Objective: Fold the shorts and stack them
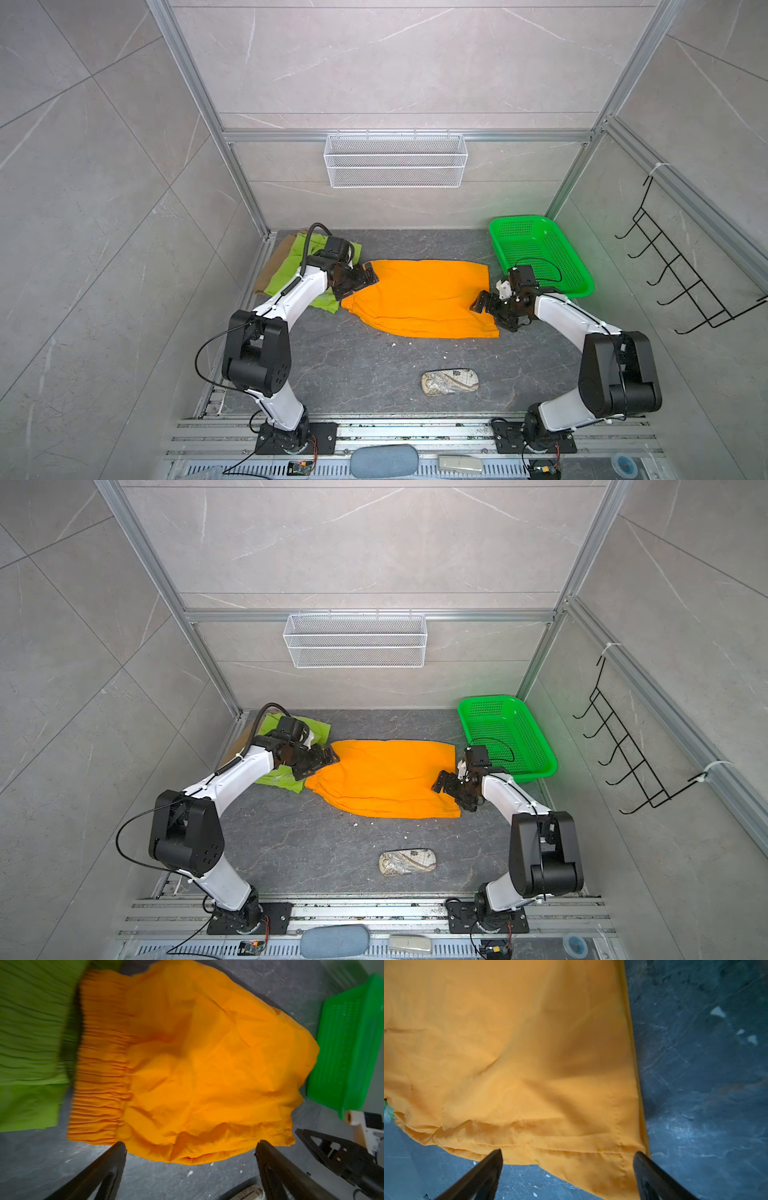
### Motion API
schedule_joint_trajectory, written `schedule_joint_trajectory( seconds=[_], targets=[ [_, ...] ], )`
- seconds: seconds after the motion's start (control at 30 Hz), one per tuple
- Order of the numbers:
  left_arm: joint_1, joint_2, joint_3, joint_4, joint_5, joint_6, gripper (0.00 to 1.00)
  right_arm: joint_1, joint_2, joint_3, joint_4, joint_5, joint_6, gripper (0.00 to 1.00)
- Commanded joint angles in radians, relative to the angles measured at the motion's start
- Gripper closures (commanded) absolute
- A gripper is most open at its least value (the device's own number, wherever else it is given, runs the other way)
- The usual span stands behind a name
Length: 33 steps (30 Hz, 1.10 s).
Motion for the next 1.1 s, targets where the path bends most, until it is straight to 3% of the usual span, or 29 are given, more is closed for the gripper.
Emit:
schedule_joint_trajectory(
  seconds=[0.0,0.43,0.8,0.87,1.07],
  targets=[
    [0.020,0.056,0.026,-0.102,-0.069,0.068,0.01,-0.001,0.021,0.021,-0.039,0.021,-0.019,0.01],
    [0.025,0.261,0.104,-0.053,0.028,0.068,0.05,-0.002,0.042,0.010,-0.028,0.035,-0.018,0.01],
    [-0.044,0.342,0.053,-0.062,0.008,0.061,0.10,-0.003,0.053,0.007,-0.021,0.026,-0.015,0.01],
    [-0.052,0.342,0.046,-0.056,0.002,0.062,0.22,-0.003,0.051,0.001,-0.019,0.026,-0.014,0.01],
    [-0.055,0.296,0.022,-0.037,-0.027,0.074,0.77,-0.002,0.075,-0.001,-0.007,0.028,-0.008,0.01]
  ],
)
